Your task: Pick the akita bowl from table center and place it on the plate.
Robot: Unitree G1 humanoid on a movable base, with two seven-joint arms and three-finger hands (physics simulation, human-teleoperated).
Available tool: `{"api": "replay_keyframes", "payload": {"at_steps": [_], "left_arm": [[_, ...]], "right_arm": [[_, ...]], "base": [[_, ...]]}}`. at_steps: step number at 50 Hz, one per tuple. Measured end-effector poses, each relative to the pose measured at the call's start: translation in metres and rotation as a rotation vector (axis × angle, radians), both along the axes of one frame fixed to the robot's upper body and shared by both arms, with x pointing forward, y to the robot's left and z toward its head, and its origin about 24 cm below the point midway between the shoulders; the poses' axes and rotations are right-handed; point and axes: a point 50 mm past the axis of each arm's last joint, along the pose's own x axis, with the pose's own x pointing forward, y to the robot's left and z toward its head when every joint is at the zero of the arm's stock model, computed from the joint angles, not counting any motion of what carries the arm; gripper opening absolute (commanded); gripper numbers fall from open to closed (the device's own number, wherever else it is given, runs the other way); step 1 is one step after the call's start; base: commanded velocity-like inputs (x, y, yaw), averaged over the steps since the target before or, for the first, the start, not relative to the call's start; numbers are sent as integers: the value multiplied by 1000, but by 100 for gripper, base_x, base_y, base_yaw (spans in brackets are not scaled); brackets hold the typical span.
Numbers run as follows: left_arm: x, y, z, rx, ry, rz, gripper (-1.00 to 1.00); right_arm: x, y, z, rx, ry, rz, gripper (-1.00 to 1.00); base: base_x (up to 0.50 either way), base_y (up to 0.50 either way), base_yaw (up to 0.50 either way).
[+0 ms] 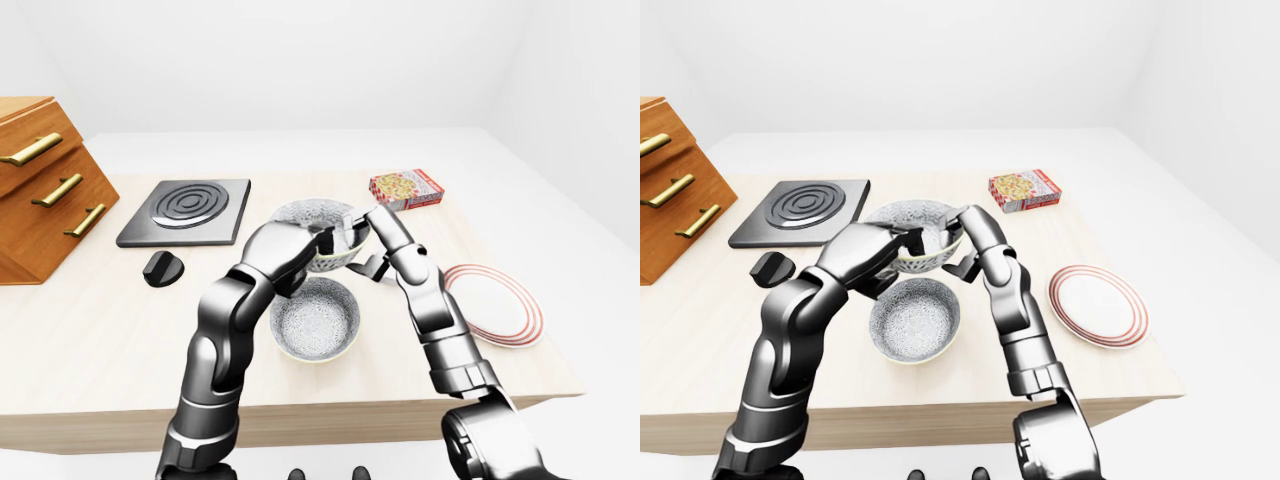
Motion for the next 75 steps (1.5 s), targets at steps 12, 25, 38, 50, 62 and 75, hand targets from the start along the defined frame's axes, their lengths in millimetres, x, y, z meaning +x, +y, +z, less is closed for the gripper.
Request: {"api": "replay_keyframes", "payload": {"at_steps": [12, 25, 38, 50, 62, 75], "left_arm": [[5, 10, 2, 3, -3, 33, 100], [5, 13, 4, 0, -7, 43, 100], [7, 23, 18, -73, -32, 71, 100], [15, 42, 22, -190, -7, 141, 100], [23, 57, 23, -262, -16, 173, 100], [28, 61, 7, -324, 16, 190, 100]], "right_arm": [[-3, 11, -6, 42, 47, 71, -100], [-4, 14, -8, 68, 65, 102, -100], [-2, -1, -2, 51, 51, 73, -100], [-2, -33, 1, 19, 39, -5, -100], [-11, -72, -1, -18, 40, -84, -100], [-20, -107, -1, -69, 51, -166, -100]], "base": [[0, 0, 0], [0, 0, 0], [0, 0, 0], [0, 0, 0], [0, 0, 0], [0, 0, 0]]}}
